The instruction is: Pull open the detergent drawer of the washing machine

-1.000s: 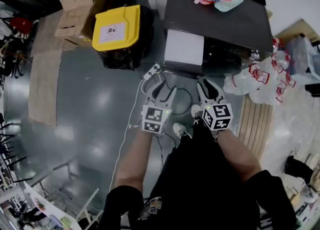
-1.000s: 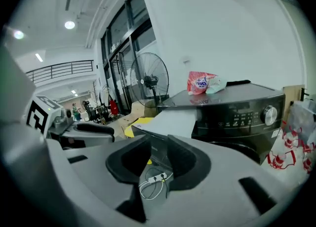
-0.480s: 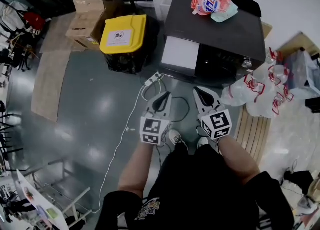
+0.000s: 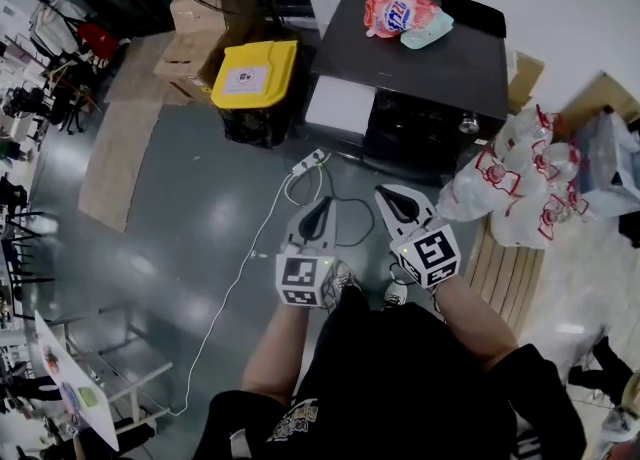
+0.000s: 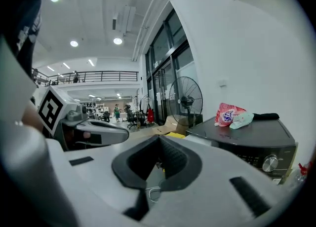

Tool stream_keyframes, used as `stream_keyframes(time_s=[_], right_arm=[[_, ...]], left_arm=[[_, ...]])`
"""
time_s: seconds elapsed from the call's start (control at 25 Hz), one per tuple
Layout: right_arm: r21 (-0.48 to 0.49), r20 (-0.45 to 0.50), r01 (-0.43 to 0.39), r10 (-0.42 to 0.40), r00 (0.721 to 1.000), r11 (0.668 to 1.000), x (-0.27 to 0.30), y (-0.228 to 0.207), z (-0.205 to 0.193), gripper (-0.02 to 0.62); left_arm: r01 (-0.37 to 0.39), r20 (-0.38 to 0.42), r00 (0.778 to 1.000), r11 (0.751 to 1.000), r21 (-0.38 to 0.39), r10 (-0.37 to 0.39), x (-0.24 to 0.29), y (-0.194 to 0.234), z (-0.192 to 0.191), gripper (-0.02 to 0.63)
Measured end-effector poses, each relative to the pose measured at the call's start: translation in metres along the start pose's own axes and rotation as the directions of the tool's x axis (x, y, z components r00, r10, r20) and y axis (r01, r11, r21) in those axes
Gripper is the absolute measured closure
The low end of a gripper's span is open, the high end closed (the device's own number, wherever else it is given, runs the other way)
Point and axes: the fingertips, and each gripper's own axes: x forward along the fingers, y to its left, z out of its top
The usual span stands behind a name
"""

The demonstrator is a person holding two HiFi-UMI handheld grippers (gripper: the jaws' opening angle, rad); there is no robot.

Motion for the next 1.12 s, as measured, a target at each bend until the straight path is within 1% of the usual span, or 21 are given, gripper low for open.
stream_keyframes(time_s=[0.24,0.36,0.52,0.68,0.92,1.12], right_arm=[[0.018,0.003,-0.032,0.032,0.999,0.999,-0.031,0.005,-0.008,0.592],[0.026,0.007,-0.041,0.04,0.999,0.999,-0.04,0.009,-0.009,0.592],[0.034,0.009,-0.048,0.048,0.999,0.998,-0.052,0.015,-0.01,0.592],[0.044,0.005,-0.044,0.044,0.999,0.998,-0.061,0.015,-0.011,0.592],[0.042,0.012,-0.045,0.045,0.999,0.998,-0.064,0.016,-0.01,0.592],[0.042,0.021,-0.052,0.051,0.998,0.998,-0.063,0.02,-0.007,0.592]], left_arm=[[-0.009,-0.015,1.0,1.0,0.006,0.009,-0.023,-0.037,-0.011,0.591],[-0.012,-0.026,1.0,1.0,0.003,0.012,-0.032,-0.046,-0.017,0.591],[-0.016,-0.03,0.999,1.0,-0.012,0.016,-0.042,-0.055,-0.015,0.591],[-0.027,-0.01,1.0,1.0,0.001,0.027,-0.044,-0.058,-0.013,0.591],[-0.012,-0.015,1.0,1.0,0.018,0.013,-0.046,-0.063,-0.008,0.591],[-0.018,-0.012,1.0,0.999,0.033,0.018,-0.051,-0.06,-0.006,0.591]])
